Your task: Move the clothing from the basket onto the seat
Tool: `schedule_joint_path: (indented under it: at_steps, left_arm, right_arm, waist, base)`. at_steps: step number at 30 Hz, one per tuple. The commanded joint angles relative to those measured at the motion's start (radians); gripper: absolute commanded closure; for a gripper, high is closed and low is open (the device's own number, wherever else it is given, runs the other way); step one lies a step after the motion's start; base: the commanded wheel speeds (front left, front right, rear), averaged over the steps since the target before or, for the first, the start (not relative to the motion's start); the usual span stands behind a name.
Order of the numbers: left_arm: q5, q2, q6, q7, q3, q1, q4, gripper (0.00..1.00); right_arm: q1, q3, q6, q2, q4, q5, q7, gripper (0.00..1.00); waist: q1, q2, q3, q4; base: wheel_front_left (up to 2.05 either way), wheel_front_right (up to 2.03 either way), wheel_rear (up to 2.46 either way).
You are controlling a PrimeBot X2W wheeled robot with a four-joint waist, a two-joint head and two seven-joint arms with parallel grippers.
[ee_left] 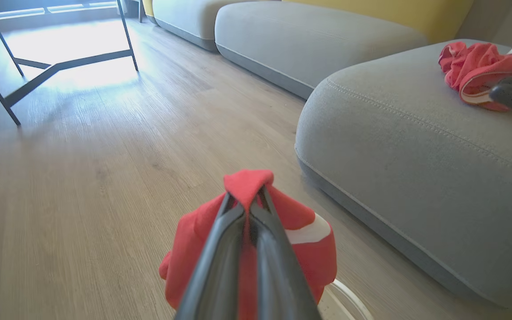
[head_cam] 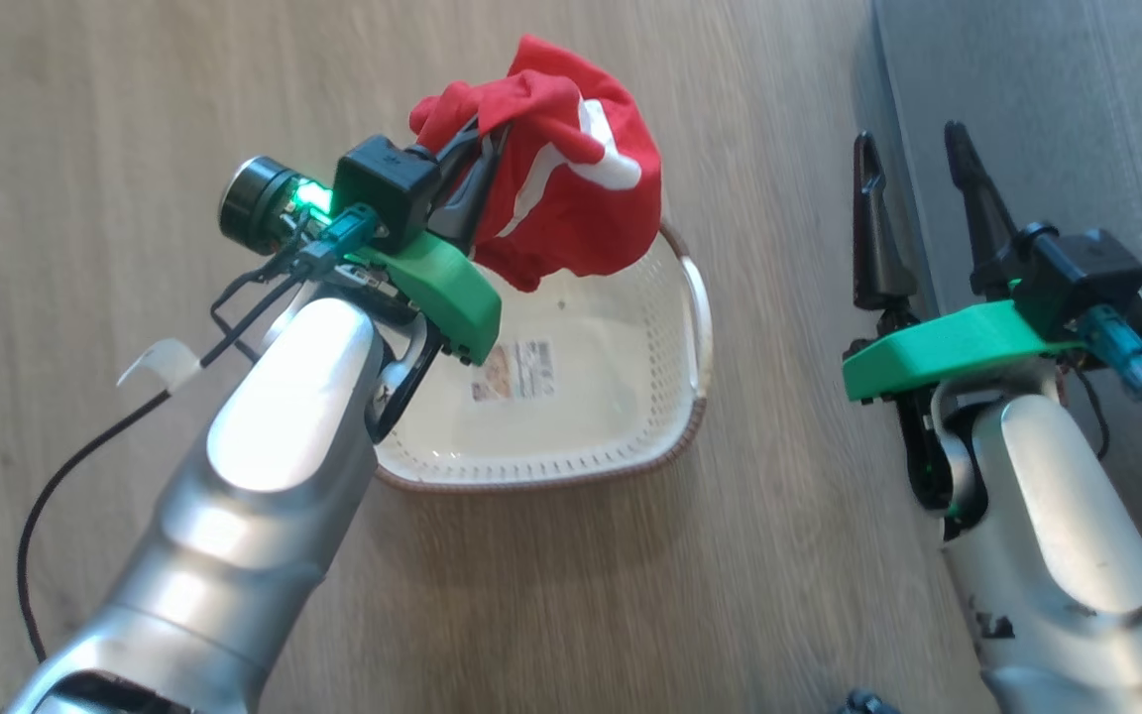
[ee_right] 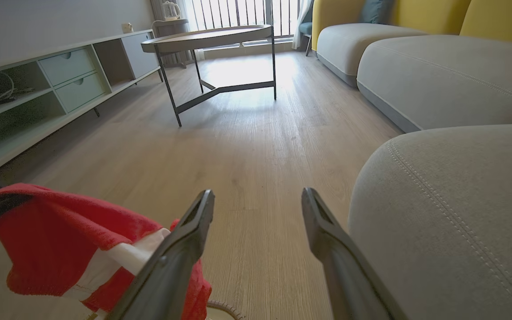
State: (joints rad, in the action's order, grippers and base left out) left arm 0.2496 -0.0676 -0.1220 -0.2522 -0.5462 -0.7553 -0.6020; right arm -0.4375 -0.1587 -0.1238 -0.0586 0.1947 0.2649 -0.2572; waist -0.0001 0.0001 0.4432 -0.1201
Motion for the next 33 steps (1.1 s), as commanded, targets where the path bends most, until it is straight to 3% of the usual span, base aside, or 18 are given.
schedule_joint_path:
  at_steps: [1,16,33]
  left_arm:
    - [-0.001,-0.005,0.002,-0.009,0.044,-0.002,0.058,1.00]
    - [0.000,0.010,-0.002,-0.009,0.103,0.042,0.219,1.00]
    - [0.011,0.011,0.002,-0.010,0.122,0.000,0.360,1.00]
  right_arm:
    - [0.022,-0.020,-0.007,0.008,-0.020,-0.004,-0.005,0.00]
    - [0.093,-0.046,-0.007,0.008,0.046,0.014,-0.005,0.00]
    - [0.153,-0.078,-0.007,0.007,0.070,0.033,-0.005,0.00]
  waist:
    - [0.0001,-0.0001,-0.068,0.045]
    - [0.0001,-0.0001,-0.234,0.063]
    - [0.0001,-0.0001,-0.310,0.028]
  base:
    - [0.00,0.00,0.00]
    - [0.00,0.00,0.00]
    - [0.00,0.00,0.00]
